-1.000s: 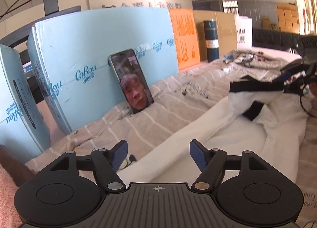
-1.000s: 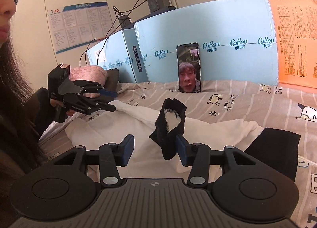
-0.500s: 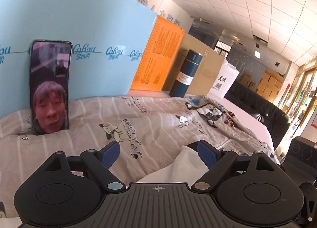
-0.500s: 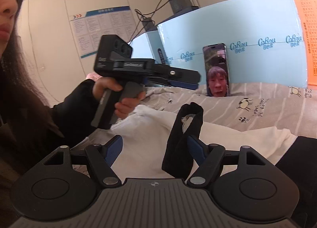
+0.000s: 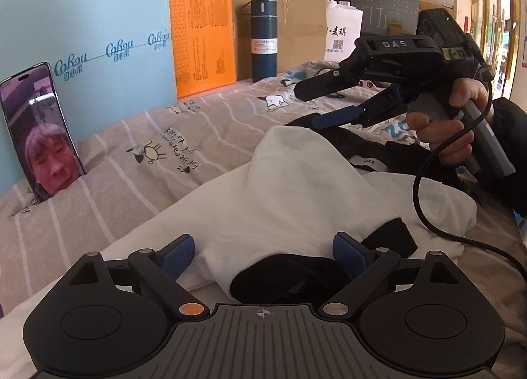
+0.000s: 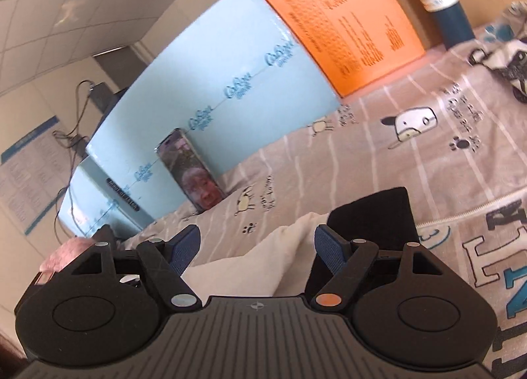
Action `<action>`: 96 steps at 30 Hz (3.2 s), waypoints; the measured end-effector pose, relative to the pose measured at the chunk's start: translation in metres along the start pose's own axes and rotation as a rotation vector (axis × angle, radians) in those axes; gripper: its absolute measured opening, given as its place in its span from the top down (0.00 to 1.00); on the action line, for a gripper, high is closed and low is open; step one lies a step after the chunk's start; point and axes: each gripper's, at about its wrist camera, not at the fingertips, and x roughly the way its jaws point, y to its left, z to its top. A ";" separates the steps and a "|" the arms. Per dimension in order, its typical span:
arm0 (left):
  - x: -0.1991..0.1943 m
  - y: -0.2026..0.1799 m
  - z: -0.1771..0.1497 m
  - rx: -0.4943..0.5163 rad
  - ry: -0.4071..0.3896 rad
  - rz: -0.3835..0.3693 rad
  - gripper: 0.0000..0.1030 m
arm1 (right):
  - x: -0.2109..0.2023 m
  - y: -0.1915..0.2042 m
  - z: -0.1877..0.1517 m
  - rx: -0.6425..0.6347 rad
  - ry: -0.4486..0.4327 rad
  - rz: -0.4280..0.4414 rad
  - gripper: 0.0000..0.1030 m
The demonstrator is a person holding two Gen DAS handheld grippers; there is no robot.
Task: Fold clothes
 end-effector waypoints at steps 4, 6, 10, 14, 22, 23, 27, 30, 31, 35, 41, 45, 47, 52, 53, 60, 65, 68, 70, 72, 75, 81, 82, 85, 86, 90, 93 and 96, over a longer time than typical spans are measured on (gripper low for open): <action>0.001 0.004 -0.001 -0.028 0.000 -0.003 0.06 | 0.019 0.000 0.000 0.014 0.041 -0.116 0.70; 0.001 0.003 -0.001 -0.028 0.000 0.001 0.05 | 0.015 0.002 -0.001 0.003 0.030 -0.109 0.90; 0.003 0.006 -0.001 -0.042 0.003 -0.003 0.04 | -0.007 0.014 -0.008 -0.062 -0.061 -0.120 0.97; 0.003 0.005 -0.001 -0.042 0.004 -0.002 0.04 | -0.016 0.021 -0.012 -0.120 -0.100 -0.223 0.98; 0.002 0.004 -0.001 -0.038 0.002 0.002 0.04 | 0.006 -0.006 0.002 0.179 -0.049 -0.095 0.55; 0.002 0.005 -0.001 -0.040 0.002 0.000 0.04 | 0.011 -0.002 0.002 0.158 -0.037 -0.118 0.55; 0.002 0.007 -0.001 -0.049 0.003 -0.006 0.04 | 0.025 0.010 -0.006 0.089 0.025 -0.137 0.91; 0.002 0.007 0.000 -0.051 0.004 -0.008 0.03 | 0.013 0.017 -0.008 0.044 -0.028 -0.146 0.93; 0.002 0.007 0.000 -0.051 0.004 -0.008 0.03 | 0.007 0.020 -0.009 0.020 -0.050 -0.155 0.94; 0.003 0.007 0.000 -0.051 0.005 -0.009 0.03 | 0.002 0.031 -0.016 -0.118 -0.058 -0.266 0.94; 0.004 0.007 0.000 -0.049 0.007 -0.005 0.03 | 0.017 0.031 -0.033 -0.248 -0.015 -0.368 0.94; -0.005 0.010 0.003 -0.061 -0.029 -0.011 0.03 | -0.009 0.043 -0.033 -0.285 -0.104 -0.306 0.84; -0.020 0.014 0.007 -0.059 -0.081 0.003 0.03 | -0.029 0.051 -0.031 -0.290 -0.170 -0.249 0.60; -0.067 0.042 0.010 -0.037 -0.160 0.247 0.03 | -0.081 0.071 -0.025 -0.303 -0.333 -0.107 0.46; -0.078 0.051 0.007 -0.044 -0.165 0.292 0.03 | -0.091 0.075 -0.023 -0.305 -0.365 -0.079 0.44; -0.142 0.103 -0.034 -0.159 -0.164 0.572 0.03 | -0.166 0.109 -0.012 -0.337 -0.582 0.038 0.17; -0.175 0.113 -0.055 -0.210 -0.146 0.568 0.03 | -0.142 0.145 -0.027 -0.518 -0.469 -0.128 0.14; -0.191 0.119 -0.059 -0.291 -0.182 0.444 0.03 | -0.096 0.160 -0.049 -0.629 -0.297 -0.092 0.13; -0.194 0.125 -0.058 -0.345 -0.209 0.358 0.03 | -0.070 0.174 -0.076 -0.690 -0.194 -0.029 0.13; -0.193 0.133 -0.054 -0.392 -0.226 0.283 0.04 | -0.046 0.190 -0.104 -0.747 -0.094 0.044 0.13; -0.180 0.149 -0.050 -0.425 -0.194 0.241 0.06 | -0.009 0.214 -0.147 -0.830 0.058 0.153 0.13; -0.158 0.179 -0.057 -0.498 -0.130 0.266 0.18 | 0.028 0.248 -0.208 -1.001 0.164 0.206 0.13; -0.155 0.181 -0.059 -0.502 -0.118 0.278 0.19 | 0.031 0.251 -0.215 -1.026 0.163 0.194 0.13; -0.141 0.189 -0.066 -0.520 -0.060 0.291 0.26 | 0.040 0.261 -0.233 -1.101 0.161 0.159 0.13; -0.136 0.191 -0.068 -0.516 -0.041 0.297 0.29 | 0.043 0.265 -0.240 -1.126 0.160 0.148 0.13; -0.130 0.199 -0.077 -0.548 -0.027 0.298 0.35 | 0.055 0.278 -0.265 -1.226 0.156 0.100 0.13; -0.131 0.199 -0.082 -0.555 -0.037 0.273 0.39 | 0.063 0.287 -0.280 -1.296 0.131 0.082 0.13; -0.126 0.194 -0.082 -0.541 -0.028 0.234 0.43 | 0.072 0.295 -0.287 -1.335 0.107 0.081 0.14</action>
